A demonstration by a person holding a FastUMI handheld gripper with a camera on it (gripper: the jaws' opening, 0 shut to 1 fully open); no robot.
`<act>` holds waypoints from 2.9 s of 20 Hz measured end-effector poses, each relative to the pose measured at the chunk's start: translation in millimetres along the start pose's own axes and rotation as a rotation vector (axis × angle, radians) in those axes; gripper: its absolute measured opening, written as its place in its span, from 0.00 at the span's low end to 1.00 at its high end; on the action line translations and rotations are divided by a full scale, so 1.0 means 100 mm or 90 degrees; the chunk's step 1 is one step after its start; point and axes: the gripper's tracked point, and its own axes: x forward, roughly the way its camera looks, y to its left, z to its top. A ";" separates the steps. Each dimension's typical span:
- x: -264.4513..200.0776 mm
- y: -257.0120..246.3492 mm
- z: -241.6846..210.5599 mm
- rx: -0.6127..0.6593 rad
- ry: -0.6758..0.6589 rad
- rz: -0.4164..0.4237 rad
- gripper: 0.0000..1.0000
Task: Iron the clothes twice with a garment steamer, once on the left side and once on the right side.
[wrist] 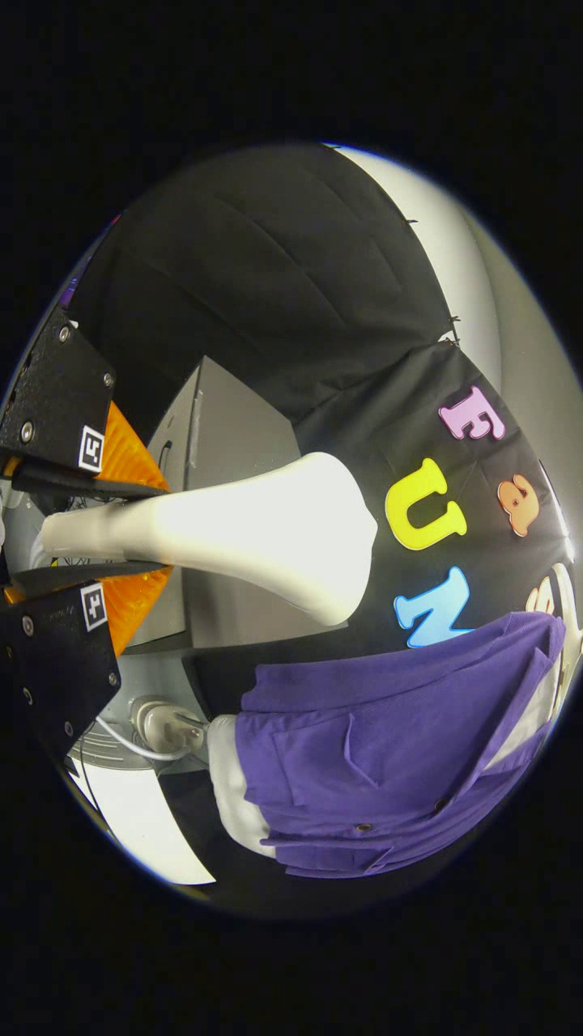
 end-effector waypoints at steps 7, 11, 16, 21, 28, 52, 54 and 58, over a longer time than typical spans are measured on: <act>-0.65 0.02 -0.40 -0.010 -0.075 -0.031 0.35; -0.87 0.02 -0.62 -0.021 -0.078 -0.038 0.36; -1.06 -0.06 -0.30 -0.014 -0.112 -0.041 0.35; -1.26 -0.15 0.46 -0.026 -0.183 -0.041 0.35; -1.32 -0.37 1.28 -0.026 -0.250 -0.041 0.35; -0.23 -1.64 2.67 0.082 -0.291 -0.099 0.35; -0.15 -1.74 2.54 0.082 -0.275 -0.110 0.35; -0.03 -1.85 2.30 0.089 -0.245 -0.124 0.36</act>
